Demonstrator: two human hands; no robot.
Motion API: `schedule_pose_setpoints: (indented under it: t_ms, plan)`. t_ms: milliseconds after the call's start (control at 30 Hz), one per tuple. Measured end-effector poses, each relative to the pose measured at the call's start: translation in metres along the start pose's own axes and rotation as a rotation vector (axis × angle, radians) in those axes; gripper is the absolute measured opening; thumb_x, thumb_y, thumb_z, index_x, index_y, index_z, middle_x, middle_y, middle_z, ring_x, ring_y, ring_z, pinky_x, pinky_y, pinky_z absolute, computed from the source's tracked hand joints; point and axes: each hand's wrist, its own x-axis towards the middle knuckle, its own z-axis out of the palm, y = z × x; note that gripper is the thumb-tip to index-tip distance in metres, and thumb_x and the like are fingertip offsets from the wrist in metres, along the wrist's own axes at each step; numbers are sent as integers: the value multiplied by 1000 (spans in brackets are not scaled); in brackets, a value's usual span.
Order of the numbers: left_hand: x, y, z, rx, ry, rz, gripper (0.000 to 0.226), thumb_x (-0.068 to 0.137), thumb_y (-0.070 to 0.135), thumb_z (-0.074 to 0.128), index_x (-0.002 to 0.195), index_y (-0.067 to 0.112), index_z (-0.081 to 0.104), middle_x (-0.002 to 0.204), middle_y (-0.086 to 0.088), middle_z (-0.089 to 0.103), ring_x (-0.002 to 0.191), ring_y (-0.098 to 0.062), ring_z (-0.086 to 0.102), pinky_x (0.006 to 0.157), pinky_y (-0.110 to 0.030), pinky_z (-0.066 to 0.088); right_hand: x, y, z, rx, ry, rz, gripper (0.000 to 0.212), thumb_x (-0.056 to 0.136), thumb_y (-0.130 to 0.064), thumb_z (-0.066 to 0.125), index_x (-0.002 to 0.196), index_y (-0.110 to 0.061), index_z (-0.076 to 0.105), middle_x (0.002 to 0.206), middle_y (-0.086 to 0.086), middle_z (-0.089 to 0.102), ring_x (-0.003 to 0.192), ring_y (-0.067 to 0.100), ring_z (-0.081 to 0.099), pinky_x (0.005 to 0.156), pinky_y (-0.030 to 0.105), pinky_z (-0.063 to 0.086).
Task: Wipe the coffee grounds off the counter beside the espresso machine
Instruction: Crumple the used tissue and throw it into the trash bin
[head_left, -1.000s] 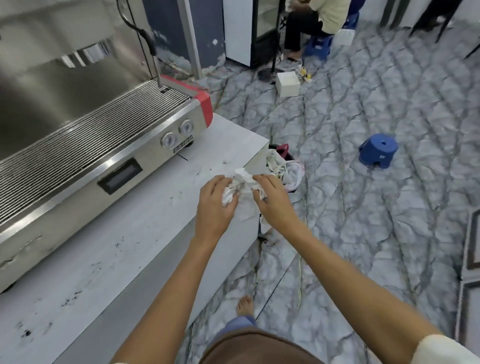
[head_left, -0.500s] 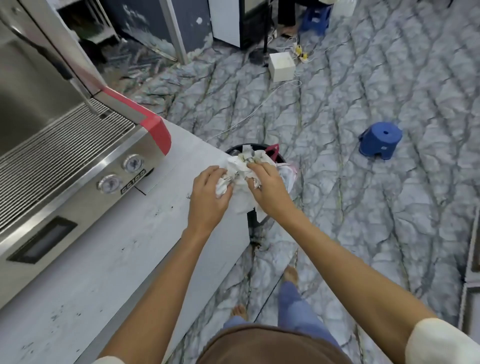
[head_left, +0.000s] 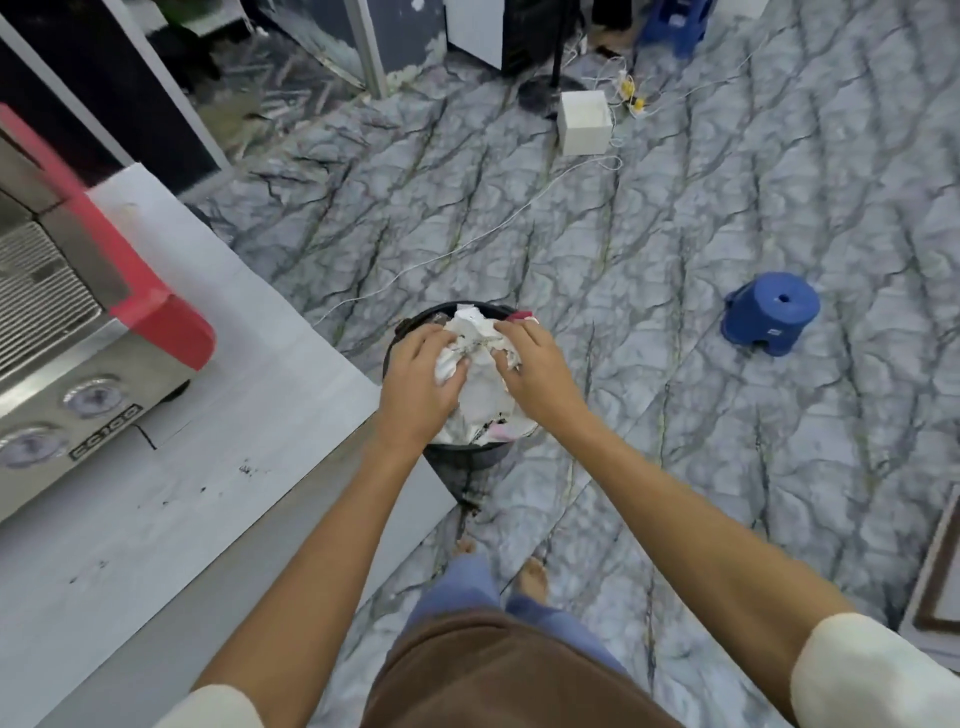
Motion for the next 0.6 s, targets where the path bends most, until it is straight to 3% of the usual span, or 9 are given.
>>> schedule_pose_setpoints:
  t_ms: [100, 233, 600]
  plan:
    - [20, 4, 23, -3, -9, -31, 32, 92, 31, 68, 115, 9, 68, 124, -8, 63, 119, -25, 58, 106, -39, 44, 15, 28, -3, -33, -55, 6, 32, 92, -13, 61, 122, -4, 58, 114, 11, 59, 106, 27, 54, 92, 29, 42]
    - [40, -1, 49, 2, -28, -113, 32, 94, 29, 67, 118, 8, 66, 127, -8, 62, 123, -27, 55, 107, -37, 40, 37, 58, 3, -62, -141, 8, 32, 92, -12, 60, 123, -3, 58, 114, 11, 58, 106, 25, 53, 91, 22, 37]
    - [41, -57, 143, 13, -205, -372, 36, 93, 30, 65, 121, 6, 65, 126, -12, 61, 117, -32, 55, 102, -38, 41, 48, 143, 67, -64, -406, 123, 37, 85, -4, 64, 122, -1, 59, 115, 16, 59, 106, 34, 54, 88, 42, 48]
